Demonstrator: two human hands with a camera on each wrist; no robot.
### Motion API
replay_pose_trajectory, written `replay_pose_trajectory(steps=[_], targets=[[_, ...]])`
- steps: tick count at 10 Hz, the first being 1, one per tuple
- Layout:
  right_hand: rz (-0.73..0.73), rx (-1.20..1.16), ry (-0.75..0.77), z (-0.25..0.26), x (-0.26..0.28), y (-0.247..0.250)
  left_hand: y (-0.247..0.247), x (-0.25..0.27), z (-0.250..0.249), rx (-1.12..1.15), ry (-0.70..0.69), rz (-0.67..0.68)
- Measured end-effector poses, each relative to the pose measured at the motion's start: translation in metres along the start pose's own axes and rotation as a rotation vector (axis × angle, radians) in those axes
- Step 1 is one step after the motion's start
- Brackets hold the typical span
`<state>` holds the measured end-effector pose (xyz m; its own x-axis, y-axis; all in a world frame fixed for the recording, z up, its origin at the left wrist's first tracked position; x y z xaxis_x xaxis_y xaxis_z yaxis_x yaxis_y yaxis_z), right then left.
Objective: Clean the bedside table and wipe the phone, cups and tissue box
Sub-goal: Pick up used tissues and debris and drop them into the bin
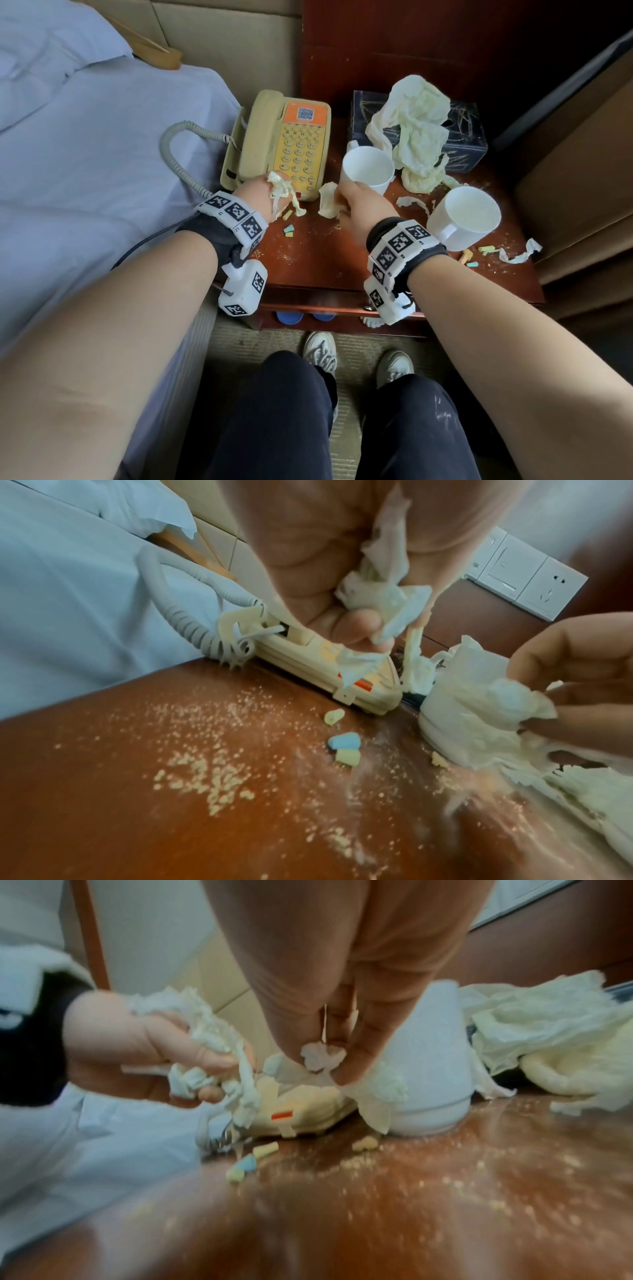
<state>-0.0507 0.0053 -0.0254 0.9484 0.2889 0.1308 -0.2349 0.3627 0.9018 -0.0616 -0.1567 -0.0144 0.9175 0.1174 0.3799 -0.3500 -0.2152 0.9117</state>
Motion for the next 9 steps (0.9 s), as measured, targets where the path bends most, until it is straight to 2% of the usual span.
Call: replay_pose_trajectory(steps=[2, 4, 5, 6, 7, 8, 9], targets=[[-0.061, -0.037, 0.003, -0.015, 0.032, 0.049, 0.015, 0.015, -0.022, 0.216, -0.021, -0.023], [-0.263, -0.015, -0.077, -0.058, 0.05, 0.124, 0.041, 0.028, -0.059, 0.176, -0.029, 0.0], [-0.294, 0.048, -0.131, -0.091, 0.047, 0.16, 0.054, 0.016, -0.081, 0.133, -0.088, 0.031], [-0.205, 0.155, -0.117, -0.124, 0.031, 0.174, 0.07, -0.005, -0.101, 0.13, -0.079, -0.07], [-0.043, 0.229, -0.066, -0.145, 0.004, 0.169, 0.083, -0.027, -0.126, 0.082, -0.144, -0.108], [0.112, 0.268, -0.049, -0.155, -0.025, 0.153, 0.088, -0.05, -0.16, 0.001, -0.174, -0.046], [0.213, 0.286, 0.005, -0.159, -0.053, 0.136, 0.085, -0.08, -0.182, -0.192, -0.164, 0.02]])
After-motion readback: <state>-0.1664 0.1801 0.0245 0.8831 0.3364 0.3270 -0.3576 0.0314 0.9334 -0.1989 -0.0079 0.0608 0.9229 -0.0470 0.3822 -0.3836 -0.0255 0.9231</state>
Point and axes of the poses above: each hand's wrist, its own x-axis away from the middle knuckle, its own y-axis out of the back of the hand, z = x × y, the point moved 3 cm from there along -x, towards the middle knuckle, and after that the axes turned 5 degrees about y, right-handed, at the moved point
